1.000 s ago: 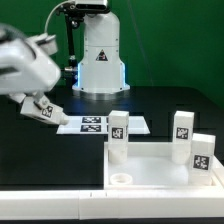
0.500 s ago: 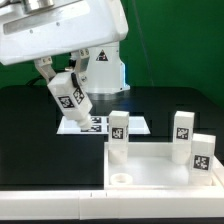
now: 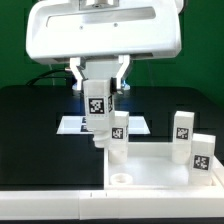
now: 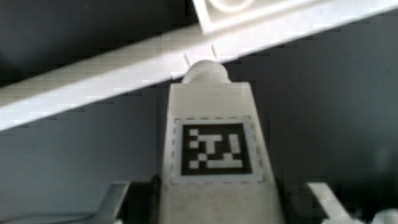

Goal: Assemble square table

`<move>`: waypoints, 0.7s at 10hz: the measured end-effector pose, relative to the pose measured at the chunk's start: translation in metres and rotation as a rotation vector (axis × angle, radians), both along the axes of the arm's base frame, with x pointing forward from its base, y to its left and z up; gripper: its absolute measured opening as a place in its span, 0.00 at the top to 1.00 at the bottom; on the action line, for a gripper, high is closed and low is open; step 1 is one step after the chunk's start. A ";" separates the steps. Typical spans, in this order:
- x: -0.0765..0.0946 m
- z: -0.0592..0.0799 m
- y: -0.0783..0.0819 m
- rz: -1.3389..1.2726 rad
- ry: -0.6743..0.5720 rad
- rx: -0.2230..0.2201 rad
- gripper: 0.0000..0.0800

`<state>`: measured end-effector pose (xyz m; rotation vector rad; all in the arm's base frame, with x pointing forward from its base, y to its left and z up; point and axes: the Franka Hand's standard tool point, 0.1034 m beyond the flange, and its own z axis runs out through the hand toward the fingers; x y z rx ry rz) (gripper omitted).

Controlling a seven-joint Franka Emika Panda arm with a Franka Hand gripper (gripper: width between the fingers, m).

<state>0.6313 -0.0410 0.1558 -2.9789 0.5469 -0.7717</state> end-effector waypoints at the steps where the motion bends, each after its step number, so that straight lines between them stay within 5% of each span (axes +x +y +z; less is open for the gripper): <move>1: -0.004 -0.004 -0.001 -0.001 0.019 0.004 0.64; 3: -0.004 -0.008 0.005 -0.003 0.022 0.008 0.64; 5: -0.002 -0.028 0.033 -0.057 0.096 0.064 0.64; 7: 0.001 -0.036 0.042 -0.097 0.116 0.090 0.64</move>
Offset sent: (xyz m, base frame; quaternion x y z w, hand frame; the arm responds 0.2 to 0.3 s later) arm -0.0012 0.0159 -0.0192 -0.0860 0.0082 -0.0781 0.9932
